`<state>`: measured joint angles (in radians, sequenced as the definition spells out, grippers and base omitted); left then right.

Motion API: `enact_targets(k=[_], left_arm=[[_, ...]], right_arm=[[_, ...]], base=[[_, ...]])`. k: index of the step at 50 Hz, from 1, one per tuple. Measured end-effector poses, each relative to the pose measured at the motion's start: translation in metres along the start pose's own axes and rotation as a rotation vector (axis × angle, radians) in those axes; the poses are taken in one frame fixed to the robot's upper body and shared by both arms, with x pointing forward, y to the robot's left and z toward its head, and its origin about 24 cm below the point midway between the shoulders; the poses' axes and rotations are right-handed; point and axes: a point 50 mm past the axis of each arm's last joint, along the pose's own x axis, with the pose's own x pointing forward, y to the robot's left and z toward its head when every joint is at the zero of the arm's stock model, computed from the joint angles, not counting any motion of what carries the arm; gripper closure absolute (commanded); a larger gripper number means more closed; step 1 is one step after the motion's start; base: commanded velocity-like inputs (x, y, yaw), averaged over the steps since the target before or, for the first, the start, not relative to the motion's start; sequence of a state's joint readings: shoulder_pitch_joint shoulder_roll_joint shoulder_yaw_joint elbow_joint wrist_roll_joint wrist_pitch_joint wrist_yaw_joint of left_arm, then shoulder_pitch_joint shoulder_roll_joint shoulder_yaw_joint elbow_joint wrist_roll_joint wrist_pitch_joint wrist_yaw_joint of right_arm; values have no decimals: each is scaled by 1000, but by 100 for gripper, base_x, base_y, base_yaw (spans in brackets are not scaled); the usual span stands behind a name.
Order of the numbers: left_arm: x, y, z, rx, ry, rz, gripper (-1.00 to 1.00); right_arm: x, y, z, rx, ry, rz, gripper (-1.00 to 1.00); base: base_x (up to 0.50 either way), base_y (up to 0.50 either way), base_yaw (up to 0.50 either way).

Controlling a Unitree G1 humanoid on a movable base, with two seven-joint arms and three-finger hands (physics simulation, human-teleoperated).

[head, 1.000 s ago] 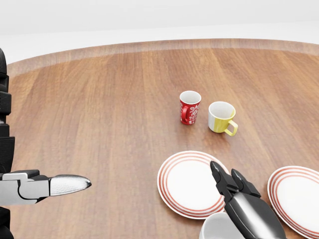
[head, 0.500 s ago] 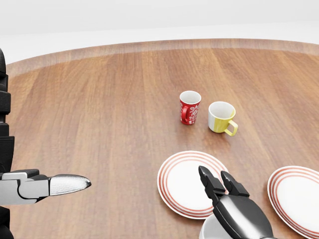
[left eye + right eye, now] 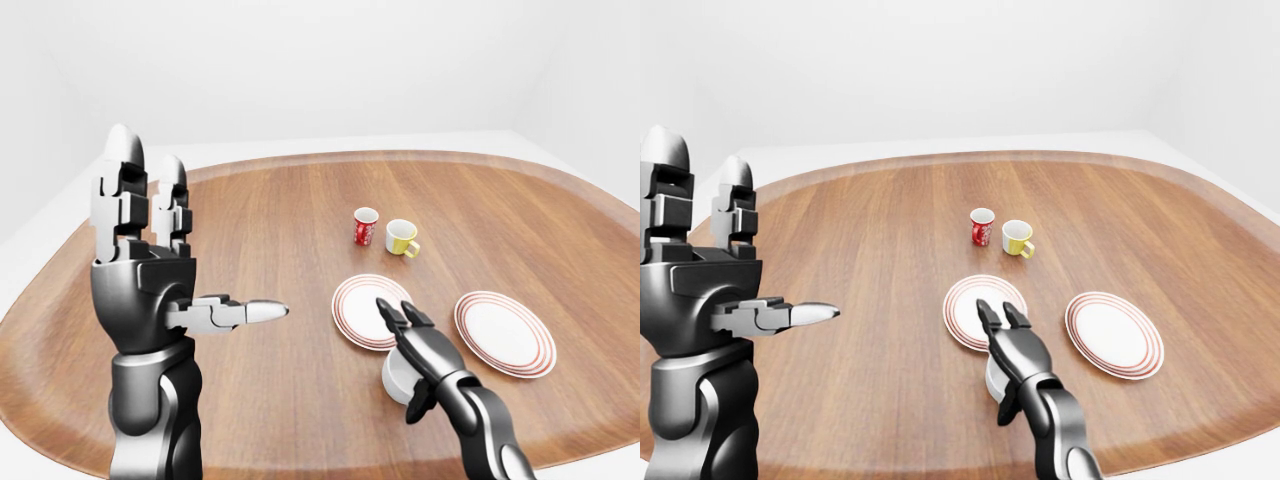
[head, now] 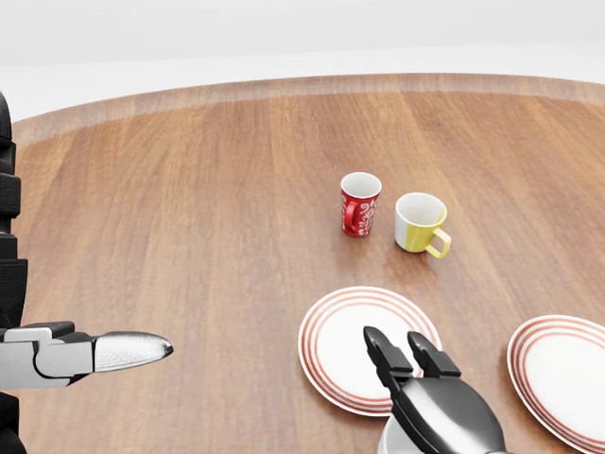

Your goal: Put the white mug on the left plate.

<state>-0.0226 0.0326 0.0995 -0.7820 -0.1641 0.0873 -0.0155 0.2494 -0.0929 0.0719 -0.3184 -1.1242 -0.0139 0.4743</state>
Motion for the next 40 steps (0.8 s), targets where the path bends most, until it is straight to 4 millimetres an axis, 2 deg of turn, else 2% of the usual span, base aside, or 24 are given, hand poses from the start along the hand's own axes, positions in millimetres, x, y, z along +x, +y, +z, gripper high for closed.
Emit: enact_targets(k=[40], left_arm=[[0,0,0,-1,3,-2,-95]], right_arm=[[10,15,-10,-59,23,62,-100]], base=[[0,0,0]])
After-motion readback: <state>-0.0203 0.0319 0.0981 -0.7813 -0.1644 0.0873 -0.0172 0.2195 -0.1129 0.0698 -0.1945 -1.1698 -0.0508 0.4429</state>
